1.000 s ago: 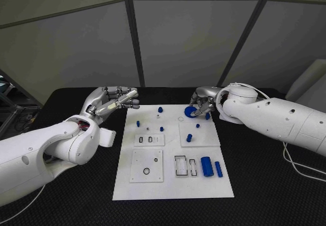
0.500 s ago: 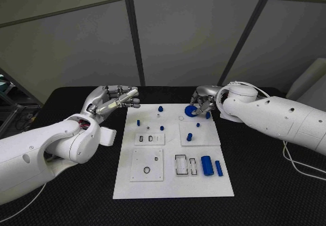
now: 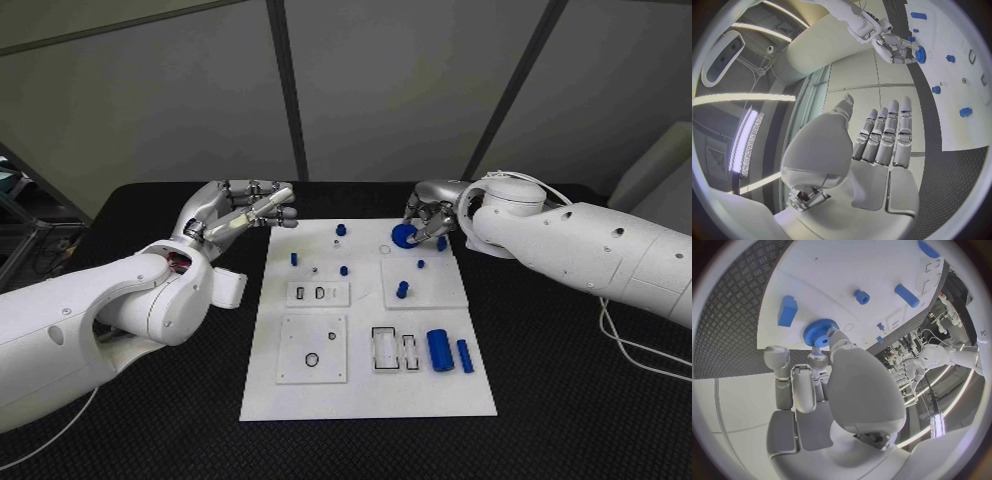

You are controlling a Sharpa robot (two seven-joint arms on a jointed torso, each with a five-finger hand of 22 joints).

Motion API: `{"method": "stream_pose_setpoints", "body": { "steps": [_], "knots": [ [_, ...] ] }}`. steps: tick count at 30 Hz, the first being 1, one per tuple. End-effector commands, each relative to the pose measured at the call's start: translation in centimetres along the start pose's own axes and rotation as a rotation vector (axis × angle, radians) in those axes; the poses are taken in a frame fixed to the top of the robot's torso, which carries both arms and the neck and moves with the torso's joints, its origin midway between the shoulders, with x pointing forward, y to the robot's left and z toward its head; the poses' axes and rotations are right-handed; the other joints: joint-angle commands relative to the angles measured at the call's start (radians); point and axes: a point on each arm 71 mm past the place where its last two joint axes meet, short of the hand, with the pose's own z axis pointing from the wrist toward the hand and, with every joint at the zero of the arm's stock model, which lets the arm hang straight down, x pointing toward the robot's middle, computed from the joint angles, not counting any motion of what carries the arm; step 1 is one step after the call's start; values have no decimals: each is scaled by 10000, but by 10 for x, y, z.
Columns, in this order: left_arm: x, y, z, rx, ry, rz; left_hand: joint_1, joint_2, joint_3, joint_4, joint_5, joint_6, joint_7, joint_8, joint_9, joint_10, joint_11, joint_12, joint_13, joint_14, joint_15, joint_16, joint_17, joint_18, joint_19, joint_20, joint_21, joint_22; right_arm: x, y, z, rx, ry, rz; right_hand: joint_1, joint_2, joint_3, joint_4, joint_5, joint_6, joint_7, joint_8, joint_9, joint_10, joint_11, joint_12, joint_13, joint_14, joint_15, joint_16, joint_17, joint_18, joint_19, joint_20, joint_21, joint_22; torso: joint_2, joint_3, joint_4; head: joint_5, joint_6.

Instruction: Assemble the parts on the task board

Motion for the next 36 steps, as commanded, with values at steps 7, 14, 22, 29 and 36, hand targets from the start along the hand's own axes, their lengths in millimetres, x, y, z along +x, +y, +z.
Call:
{"method": "stream_pose_setpoints", "body": {
  "steps": [7, 14, 22, 29, 36],
  "knots": [
    [1, -2, 0, 103, 133, 25, 12, 71, 5, -44, 58, -9, 167, -35, -16, -73, 20, -30, 0, -24, 4, -36, 14, -147, -72, 5, -19, -15, -4, 6, -1, -256, -802, -112, 40, 164, 410, -117, 471, 631, -207, 172, 109, 592, -140, 649, 906, 668, -178, 179, 685, -240, 193, -148, 245, 357, 1, 1, 1, 23, -50],
    [0, -2, 0, 96, 128, 30, 18, 77, 7, -49, 58, -8, 167, -37, -15, -74, 20, -32, 0, -24, 5, -38, 16, -147, -73, 5, -19, -16, -7, 10, -4, -369, -1193, -137, 19, 150, 463, -129, 499, 647, -211, 156, 110, 579, -150, 639, 898, 676, -191, 200, 722, -247, 212, -163, 271, 398, -5, -2, 2, 39, -44],
    [-1, -2, 0, 97, 95, 48, 20, 79, 8, -51, 58, -8, 167, -37, -15, -74, 20, -33, 0, -24, 5, -39, 16, -147, -73, 6, -19, -16, -9, 36, -12, -1114, -1355, 116, -97, 27, 510, -125, 553, 609, -188, 78, 96, 555, -135, 624, 898, 692, -188, 249, 810, -258, 224, -174, 299, 438, -6, 0, -15, 117, -33],
    [0, -2, 0, 134, 79, 48, 41, 94, 17, -71, 58, 3, 166, -40, -13, -68, 17, -33, 2, -27, 6, -45, 20, -147, -76, 7, -19, -16, -8, 73, -8, -1941, -1504, 89, -131, -86, 702, -185, 837, 535, -143, -61, 66, 525, -101, 607, 922, 702, -162, 293, 888, -269, 234, -164, 334, 493, 6, -2, 15, 129, 2],
    [1, -2, 0, 156, 94, 37, 41, 94, 17, -71, 58, 3, 166, -40, -13, -68, 17, -33, 2, -27, 6, -45, 20, -147, -76, 7, -19, -16, -6, 106, 3, -2459, -1605, -56, -152, -91, 744, -186, 871, 558, -143, -68, 70, 499, -100, 581, 891, 705, -158, 302, 905, -267, 225, -160, 330, 482, 6, -9, 32, 146, -6]
  ]
}}
